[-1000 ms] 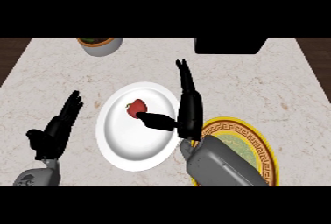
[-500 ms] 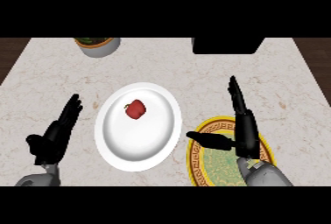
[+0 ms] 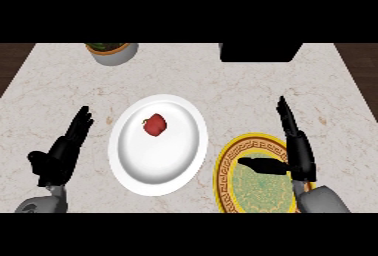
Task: Pick the bell pepper from the plate and place it in the plate
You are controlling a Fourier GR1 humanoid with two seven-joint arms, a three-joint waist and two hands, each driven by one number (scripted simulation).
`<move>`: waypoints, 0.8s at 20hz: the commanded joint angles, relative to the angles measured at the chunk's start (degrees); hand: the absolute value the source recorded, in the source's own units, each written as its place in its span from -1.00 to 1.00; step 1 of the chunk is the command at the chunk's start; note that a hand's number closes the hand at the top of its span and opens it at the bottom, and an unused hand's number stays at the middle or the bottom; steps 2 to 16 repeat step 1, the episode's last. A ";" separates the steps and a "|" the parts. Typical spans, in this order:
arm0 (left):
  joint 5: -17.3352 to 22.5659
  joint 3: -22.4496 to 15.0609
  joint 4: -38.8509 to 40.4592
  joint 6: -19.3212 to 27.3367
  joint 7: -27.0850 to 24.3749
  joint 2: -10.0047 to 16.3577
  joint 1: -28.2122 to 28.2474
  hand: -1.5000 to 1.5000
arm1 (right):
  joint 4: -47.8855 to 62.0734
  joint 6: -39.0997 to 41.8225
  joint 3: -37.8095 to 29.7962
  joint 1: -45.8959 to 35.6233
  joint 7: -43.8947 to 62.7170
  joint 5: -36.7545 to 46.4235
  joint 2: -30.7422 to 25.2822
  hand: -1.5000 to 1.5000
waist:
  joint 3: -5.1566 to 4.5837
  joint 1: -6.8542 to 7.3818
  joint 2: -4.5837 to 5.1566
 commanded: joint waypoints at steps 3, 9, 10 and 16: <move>0.86 1.29 -0.61 -2.60 -1.98 1.13 3.23 0.00 | 4.68 3.29 -4.74 1.61 -5.86 0.52 0.91 -1.00 | -0.02 0.03 -0.05; 0.86 1.29 -0.61 -2.60 -1.98 1.13 3.23 0.00 | 4.68 3.29 -4.74 1.61 -5.86 0.52 0.91 -1.00 | -0.02 0.03 -0.05; 0.86 1.29 -0.61 -2.60 -1.98 1.13 3.23 0.00 | 4.68 3.29 -4.74 1.61 -5.86 0.52 0.91 -1.00 | -0.02 0.03 -0.05; 0.86 1.29 -0.61 -2.60 -1.98 1.13 3.23 0.00 | 4.68 3.29 -4.74 1.61 -5.86 0.52 0.91 -1.00 | -0.02 0.03 -0.05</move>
